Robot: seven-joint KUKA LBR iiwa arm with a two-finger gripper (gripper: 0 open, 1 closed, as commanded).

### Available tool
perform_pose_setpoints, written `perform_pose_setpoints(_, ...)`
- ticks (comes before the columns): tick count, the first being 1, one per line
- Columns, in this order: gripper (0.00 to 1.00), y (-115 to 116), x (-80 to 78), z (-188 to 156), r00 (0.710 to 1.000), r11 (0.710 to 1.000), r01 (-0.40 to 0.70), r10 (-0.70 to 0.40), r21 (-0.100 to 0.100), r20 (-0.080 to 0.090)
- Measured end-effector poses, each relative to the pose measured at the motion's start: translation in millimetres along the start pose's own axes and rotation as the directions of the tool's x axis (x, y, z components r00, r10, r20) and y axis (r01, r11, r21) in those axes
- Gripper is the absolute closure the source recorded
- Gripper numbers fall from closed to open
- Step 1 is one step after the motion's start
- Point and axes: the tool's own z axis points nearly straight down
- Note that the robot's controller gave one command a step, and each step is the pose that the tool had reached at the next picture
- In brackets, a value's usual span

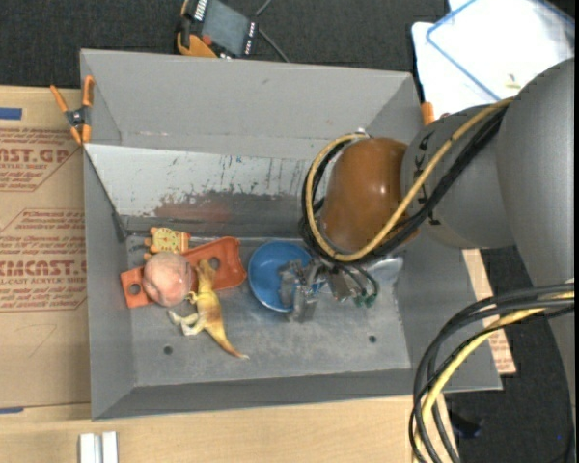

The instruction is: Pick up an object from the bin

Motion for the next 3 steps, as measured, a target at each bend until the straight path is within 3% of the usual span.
perform_pose_setpoints(1,1.00,13.0,-9.9,-85.7,1.000,1.000,0.025,-0.025,0.001,0.011)
perform_pose_setpoints(2,1.00,12.0,1.1,-13.4,1.000,1.000,0.025,-0.025,-0.004,-0.017)
perform_pose_setpoints(3,1.00,15.5,-6.2,-103.5,0.999,0.999,0.044,-0.044,0.000,0.006)
